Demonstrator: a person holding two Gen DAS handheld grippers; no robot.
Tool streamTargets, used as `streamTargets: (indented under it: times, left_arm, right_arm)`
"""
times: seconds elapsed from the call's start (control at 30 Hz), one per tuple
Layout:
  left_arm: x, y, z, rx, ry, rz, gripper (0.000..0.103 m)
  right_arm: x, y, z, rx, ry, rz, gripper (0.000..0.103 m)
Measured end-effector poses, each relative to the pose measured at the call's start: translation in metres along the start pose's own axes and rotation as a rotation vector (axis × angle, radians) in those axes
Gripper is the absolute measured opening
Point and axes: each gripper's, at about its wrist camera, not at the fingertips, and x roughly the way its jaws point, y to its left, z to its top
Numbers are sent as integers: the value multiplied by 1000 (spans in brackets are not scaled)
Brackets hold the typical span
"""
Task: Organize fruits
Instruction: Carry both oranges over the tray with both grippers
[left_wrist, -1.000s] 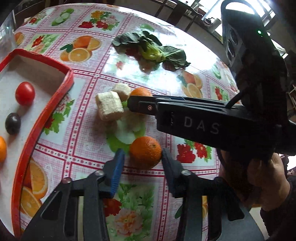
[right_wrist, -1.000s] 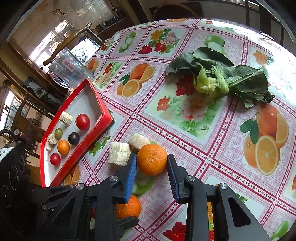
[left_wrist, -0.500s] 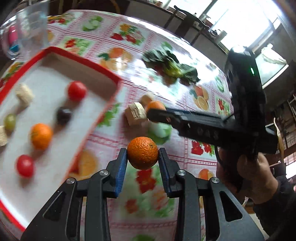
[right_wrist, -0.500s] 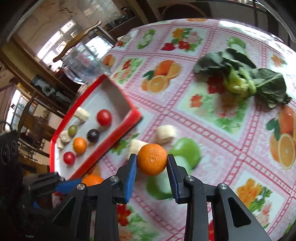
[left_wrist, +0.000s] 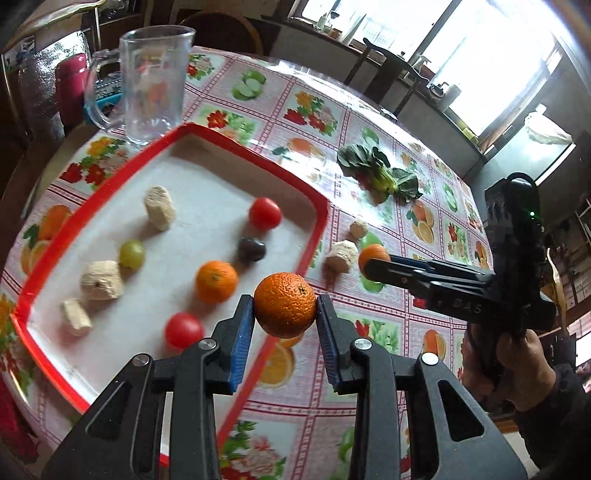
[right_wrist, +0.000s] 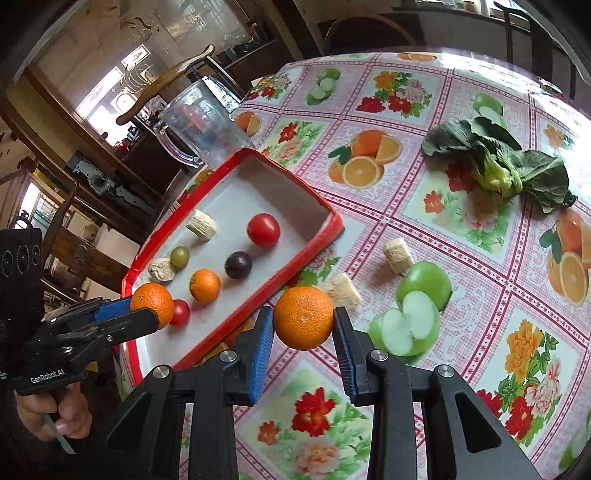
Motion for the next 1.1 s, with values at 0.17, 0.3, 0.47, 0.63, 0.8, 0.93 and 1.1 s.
streamTargets:
  times: [0.17, 0.3, 0.47, 0.63, 0.8, 0.93, 1.1]
  left_arm:
    - [-13, 14, 4, 15, -6, -5, 31]
    - [-22, 26, 8, 29, -11, -4, 31]
    - [-33, 41, 13, 40, -18, 0, 31]
    - [-42, 54, 18, 46, -26, 6, 31]
    - [-46, 66, 21, 50, -28, 9, 31]
    - [-48, 75, 23, 47, -27, 10, 31]
    - [-49, 82, 28, 47, -28, 10, 31]
  right_arm:
    - [0, 22, 6, 7, -15, -7, 33]
    - [4, 40, 11, 1, -24, -10, 33]
    - [10, 58, 16, -3, -31, -9, 33]
    - [18, 74, 22, -9, -31, -6, 33]
    - [25, 85, 26, -10, -29, -7, 33]
    - [31, 91, 30, -10, -26, -8, 33]
    - [35, 96, 34, -10, -24, -8, 33]
